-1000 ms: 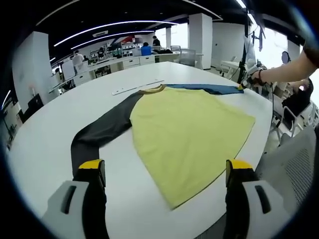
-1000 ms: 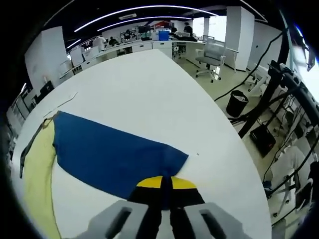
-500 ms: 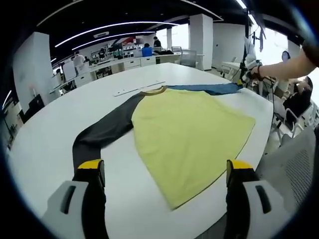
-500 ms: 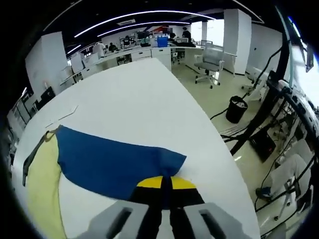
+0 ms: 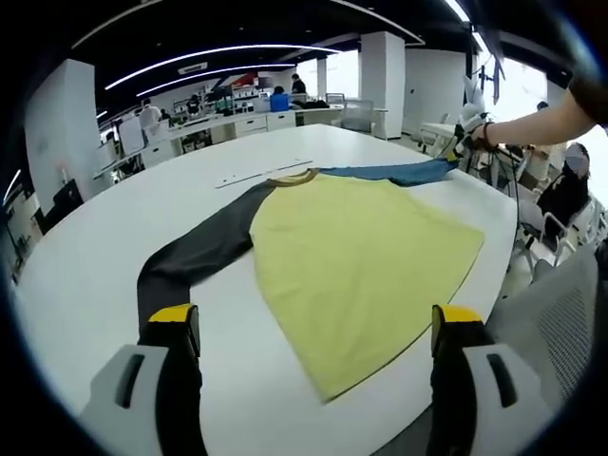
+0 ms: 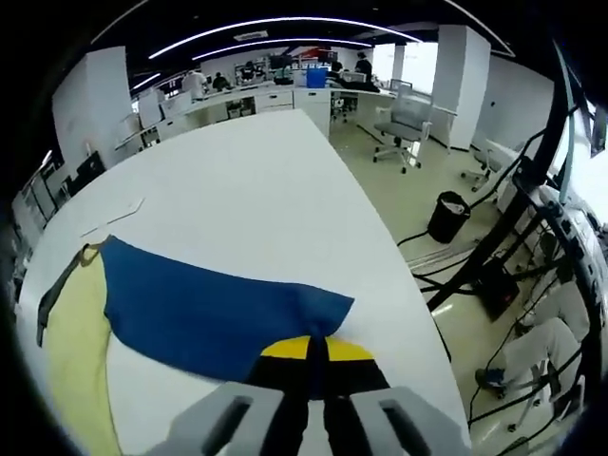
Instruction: Fold the garment on the visible template until the final outline fits inside the template.
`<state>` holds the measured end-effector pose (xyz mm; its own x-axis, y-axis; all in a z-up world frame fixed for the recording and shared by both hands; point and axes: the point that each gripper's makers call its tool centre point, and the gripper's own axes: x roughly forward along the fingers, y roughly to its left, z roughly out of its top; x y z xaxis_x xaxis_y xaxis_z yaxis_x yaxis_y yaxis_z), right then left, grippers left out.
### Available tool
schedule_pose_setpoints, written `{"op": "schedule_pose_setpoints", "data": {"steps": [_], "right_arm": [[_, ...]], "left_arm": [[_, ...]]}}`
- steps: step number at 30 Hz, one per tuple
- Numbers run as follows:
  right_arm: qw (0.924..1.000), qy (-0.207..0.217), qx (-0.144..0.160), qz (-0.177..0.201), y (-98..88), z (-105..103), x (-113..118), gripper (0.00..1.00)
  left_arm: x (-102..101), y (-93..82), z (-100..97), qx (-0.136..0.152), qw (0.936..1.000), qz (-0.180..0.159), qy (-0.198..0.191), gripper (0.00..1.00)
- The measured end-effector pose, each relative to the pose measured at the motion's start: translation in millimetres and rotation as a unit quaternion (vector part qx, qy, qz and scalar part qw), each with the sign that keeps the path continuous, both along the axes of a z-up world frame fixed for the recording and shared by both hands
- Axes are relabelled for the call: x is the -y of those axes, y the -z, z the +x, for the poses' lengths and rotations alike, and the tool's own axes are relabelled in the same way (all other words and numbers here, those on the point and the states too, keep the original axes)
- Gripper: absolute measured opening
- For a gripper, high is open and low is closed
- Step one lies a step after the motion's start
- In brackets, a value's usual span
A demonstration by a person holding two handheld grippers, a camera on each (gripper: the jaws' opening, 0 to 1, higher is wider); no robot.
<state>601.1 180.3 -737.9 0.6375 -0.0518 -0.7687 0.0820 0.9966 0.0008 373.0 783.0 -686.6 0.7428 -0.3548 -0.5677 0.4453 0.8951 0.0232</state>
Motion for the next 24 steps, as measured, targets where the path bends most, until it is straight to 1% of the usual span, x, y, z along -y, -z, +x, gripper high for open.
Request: {"op": "schedule_pose_setpoints", "data": {"steps": [7,14,19,24], "right_arm": [[1.0,-0.001,-0.004,-0.001,0.6,-3,-5,0.0],[0.9999,-0.011,0.0,0.002,-8.2,-5,-18,0.0],[0.9999,-0.013,0.0,0.002,-10.9,-7,-25,0.0],[0.9998,-0.021,0.002,0.006,-13.4,-6,-36,0.0]], "left_arm": [[-1,-2.4,0.9,0.003,1.0,-0.003,-0.002,0.99],[0,-3.7,-0.2,0.004,1.0,-0.006,0.0,0.99],[0,-4.8,-1.4,0.005,0.9999,-0.009,0.002,0.99],[-4,-5.0,0.0,0.006,0.9999,-0.012,-0.004,0.99]]}}
